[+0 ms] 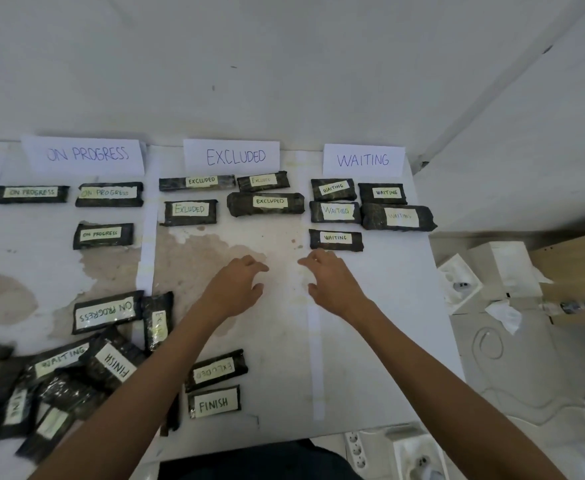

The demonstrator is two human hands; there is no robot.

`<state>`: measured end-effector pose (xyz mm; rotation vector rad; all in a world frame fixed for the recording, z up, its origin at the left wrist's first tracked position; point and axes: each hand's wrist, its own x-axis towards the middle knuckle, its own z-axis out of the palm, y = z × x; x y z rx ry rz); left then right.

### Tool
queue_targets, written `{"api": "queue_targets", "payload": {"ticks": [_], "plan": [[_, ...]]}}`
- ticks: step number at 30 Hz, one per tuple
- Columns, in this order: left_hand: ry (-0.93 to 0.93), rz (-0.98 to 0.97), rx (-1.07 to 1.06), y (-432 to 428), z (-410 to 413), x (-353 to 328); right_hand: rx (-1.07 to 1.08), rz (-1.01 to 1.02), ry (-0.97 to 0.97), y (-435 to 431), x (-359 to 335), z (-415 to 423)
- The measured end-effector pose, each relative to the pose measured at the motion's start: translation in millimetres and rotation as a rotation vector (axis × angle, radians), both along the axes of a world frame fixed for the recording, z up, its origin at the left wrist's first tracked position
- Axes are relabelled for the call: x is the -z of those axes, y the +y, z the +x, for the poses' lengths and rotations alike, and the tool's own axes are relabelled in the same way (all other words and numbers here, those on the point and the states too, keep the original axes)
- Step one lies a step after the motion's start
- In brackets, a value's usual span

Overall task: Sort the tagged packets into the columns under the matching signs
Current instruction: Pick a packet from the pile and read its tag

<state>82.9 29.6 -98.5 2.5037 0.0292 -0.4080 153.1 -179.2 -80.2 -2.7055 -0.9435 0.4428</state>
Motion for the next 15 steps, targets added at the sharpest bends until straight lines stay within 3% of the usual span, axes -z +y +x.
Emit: {"api": "queue_targets", "payload": {"ticks": [7,11,15], "plan": [[0.037,-0.002,-0.048,27.9,-76.9,-6.0,-0.111,0.073,0.095,35.3,-2.2,-64.0],[0.083,0.017,-0.088,37.0,-121.3,0.7,-0.239,0.033,0.214,58.4,7.8,-105.1],[0.121,0.043,-0.09,36.6,-151.0,6.4,-0.393,-0.061,0.205,76.5,20.3,-132.9]]}}
